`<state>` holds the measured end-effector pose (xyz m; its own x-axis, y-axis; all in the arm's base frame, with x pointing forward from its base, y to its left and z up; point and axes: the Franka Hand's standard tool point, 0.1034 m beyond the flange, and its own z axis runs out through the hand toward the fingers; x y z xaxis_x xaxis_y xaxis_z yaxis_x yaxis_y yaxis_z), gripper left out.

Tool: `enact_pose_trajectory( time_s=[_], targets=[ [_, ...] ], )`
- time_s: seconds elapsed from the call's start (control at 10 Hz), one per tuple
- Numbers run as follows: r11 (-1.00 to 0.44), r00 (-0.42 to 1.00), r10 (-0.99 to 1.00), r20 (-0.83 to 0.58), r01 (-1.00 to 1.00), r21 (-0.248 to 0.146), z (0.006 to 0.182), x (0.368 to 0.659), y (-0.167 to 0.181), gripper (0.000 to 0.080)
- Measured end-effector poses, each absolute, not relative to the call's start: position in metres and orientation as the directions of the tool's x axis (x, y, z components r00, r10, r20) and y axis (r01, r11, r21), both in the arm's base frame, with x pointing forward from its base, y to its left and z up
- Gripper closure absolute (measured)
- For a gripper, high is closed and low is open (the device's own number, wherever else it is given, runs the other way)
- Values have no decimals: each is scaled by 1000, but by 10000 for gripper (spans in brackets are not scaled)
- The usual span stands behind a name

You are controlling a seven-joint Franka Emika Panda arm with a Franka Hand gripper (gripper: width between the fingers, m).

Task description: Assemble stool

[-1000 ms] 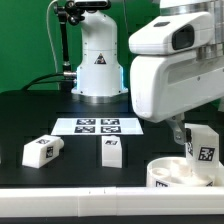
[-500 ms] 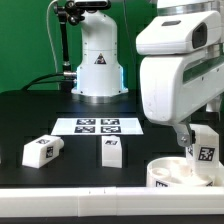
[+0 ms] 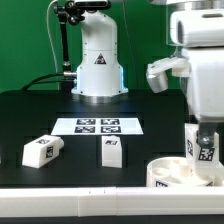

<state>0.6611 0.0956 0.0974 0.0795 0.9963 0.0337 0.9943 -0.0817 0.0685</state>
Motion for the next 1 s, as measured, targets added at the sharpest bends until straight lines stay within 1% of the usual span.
enact_pose_trajectory(
  time_s=[0.2,0.4,0.5,0.6,0.7,0.8,1.0],
  targets=[
    [27,-28,1000,9,997,72,95,660,95,151],
    [88,-89,996,2,994,70,92,659,95,151],
    [89,-89,996,2,994,68,91,659,96,275],
    [72,-73,997,3,995,65,89,658,96,275],
    [61,-61,998,1,997,52,88,655,97,414],
    [58,-58,998,-4,997,47,88,655,97,442],
    [51,-51,999,-4,998,46,88,655,96,442]
  ],
)
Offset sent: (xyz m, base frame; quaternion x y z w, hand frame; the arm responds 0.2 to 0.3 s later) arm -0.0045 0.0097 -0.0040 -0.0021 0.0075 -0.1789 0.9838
